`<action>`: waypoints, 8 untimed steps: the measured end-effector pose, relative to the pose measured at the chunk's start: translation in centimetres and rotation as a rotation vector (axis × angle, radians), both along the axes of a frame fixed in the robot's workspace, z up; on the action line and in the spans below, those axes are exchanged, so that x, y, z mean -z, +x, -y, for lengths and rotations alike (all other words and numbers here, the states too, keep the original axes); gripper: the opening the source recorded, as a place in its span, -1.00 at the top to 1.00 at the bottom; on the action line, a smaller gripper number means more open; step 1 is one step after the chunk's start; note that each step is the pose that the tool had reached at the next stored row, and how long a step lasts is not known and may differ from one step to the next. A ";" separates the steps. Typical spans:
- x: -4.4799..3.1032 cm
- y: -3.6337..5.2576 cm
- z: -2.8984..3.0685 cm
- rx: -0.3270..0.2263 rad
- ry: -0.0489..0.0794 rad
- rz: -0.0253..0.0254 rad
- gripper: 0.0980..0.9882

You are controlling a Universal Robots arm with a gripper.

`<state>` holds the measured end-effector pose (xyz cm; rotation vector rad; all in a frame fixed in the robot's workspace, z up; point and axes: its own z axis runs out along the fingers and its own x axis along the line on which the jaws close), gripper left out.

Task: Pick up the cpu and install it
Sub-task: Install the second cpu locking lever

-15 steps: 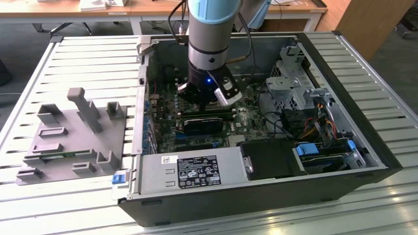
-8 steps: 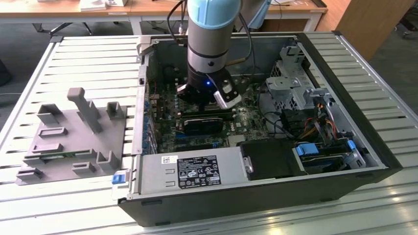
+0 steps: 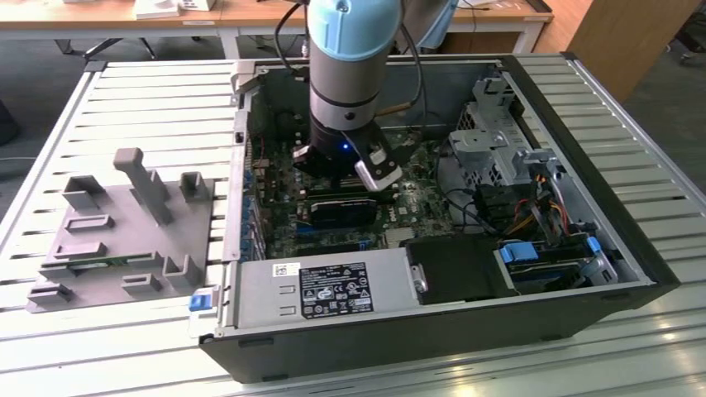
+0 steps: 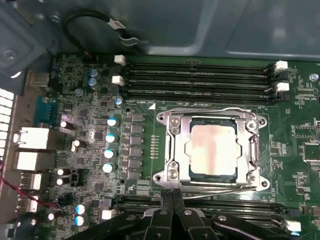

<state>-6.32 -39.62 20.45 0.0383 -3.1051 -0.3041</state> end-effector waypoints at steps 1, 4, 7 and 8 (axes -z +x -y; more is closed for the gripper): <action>0.02 -0.19 0.04 0.000 0.003 0.0015 0.98; 0.16 -0.73 0.08 0.000 0.011 0.0089 0.98; 0.39 -0.84 0.08 0.000 0.022 0.0130 0.98; 0.47 -0.85 0.08 0.000 0.026 0.0137 0.98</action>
